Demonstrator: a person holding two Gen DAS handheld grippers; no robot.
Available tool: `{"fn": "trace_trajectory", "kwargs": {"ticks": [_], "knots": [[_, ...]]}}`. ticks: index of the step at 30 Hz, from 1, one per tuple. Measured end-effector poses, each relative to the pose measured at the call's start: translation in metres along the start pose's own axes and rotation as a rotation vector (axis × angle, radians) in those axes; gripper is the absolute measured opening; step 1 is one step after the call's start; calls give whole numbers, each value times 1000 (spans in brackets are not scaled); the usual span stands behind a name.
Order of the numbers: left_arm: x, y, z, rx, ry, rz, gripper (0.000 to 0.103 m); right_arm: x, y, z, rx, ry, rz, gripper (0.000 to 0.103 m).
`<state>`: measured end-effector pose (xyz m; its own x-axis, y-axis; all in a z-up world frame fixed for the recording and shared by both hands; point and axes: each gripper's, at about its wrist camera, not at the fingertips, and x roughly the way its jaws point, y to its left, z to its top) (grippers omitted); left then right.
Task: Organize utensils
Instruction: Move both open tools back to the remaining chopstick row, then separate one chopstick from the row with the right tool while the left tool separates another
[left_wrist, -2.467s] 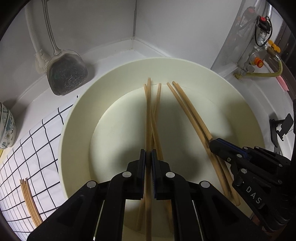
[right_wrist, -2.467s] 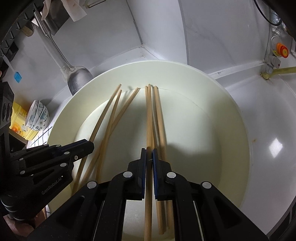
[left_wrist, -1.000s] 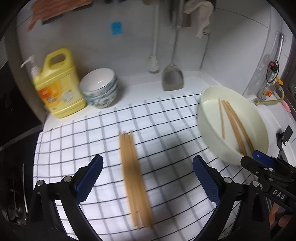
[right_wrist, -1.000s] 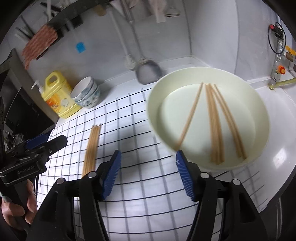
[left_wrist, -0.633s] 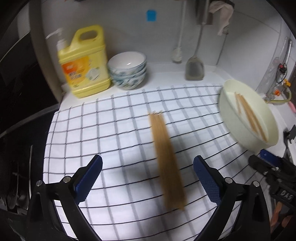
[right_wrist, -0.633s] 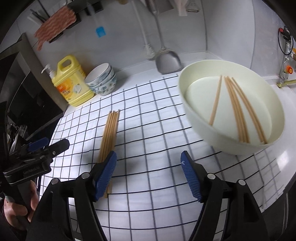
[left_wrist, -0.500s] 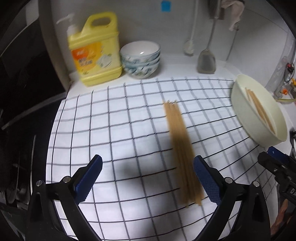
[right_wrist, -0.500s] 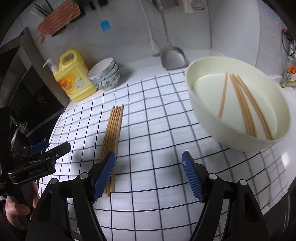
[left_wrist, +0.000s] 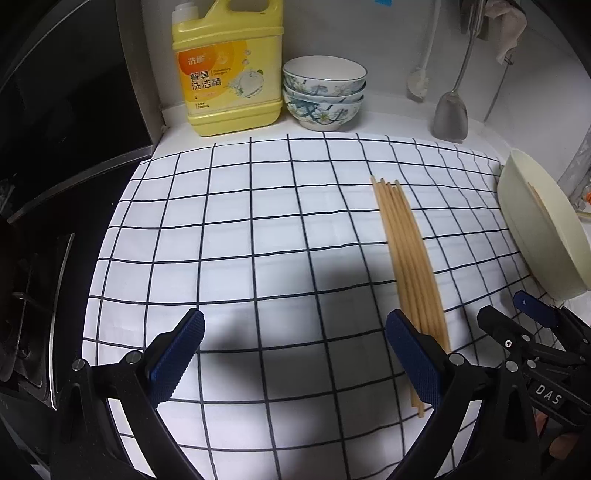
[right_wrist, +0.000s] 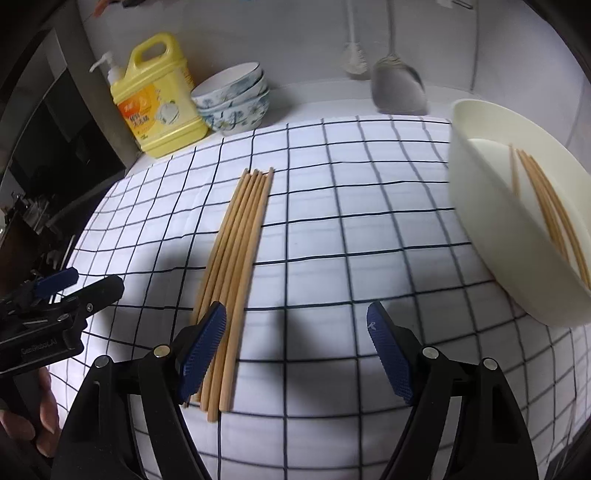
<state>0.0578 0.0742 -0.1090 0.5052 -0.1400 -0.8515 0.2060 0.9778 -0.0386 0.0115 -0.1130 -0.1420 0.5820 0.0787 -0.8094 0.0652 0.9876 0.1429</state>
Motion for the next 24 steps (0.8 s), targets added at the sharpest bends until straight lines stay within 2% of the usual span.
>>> {"fn": "trace_trajectory", "kwargs": {"ticks": [8, 24], "knots": [[7, 9, 2, -18, -3, -5, 97, 21, 9, 3, -34, 16, -25, 75], [17, 9, 6, -12, -3, -13, 97, 31, 17, 1, -91, 49, -99, 75]]}}
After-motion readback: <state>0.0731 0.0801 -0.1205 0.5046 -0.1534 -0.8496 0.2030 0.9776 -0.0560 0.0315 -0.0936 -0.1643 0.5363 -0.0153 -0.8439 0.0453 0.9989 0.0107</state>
